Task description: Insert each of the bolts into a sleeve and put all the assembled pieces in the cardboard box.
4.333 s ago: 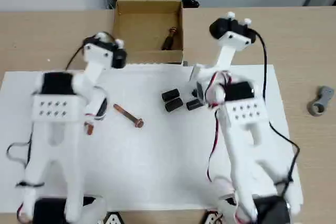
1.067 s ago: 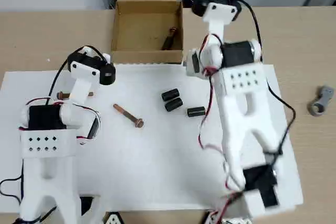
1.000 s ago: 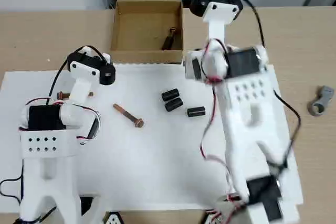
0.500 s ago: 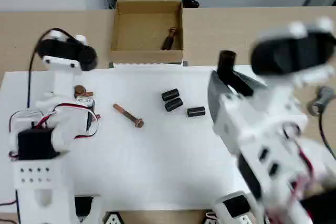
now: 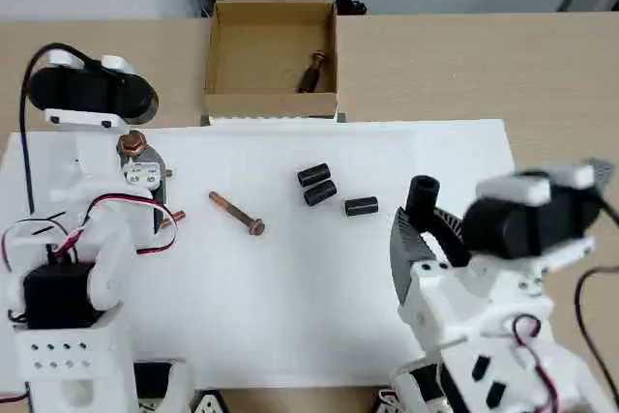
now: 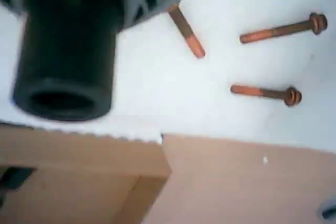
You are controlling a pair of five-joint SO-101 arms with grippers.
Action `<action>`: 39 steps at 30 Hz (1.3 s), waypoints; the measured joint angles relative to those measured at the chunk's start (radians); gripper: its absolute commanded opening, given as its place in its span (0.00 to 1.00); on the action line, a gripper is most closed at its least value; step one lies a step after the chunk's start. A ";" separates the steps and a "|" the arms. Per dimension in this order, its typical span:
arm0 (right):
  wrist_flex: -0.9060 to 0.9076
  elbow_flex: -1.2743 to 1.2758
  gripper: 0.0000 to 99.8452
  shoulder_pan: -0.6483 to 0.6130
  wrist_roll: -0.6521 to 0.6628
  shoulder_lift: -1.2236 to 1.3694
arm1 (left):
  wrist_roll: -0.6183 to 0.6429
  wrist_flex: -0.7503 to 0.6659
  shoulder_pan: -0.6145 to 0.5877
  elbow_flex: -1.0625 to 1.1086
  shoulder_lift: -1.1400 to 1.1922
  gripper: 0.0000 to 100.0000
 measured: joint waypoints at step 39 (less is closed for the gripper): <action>-0.899 1.079 0.00 -0.242 0.120 -0.351 | 0.226 -0.396 0.661 0.000 0.000 0.01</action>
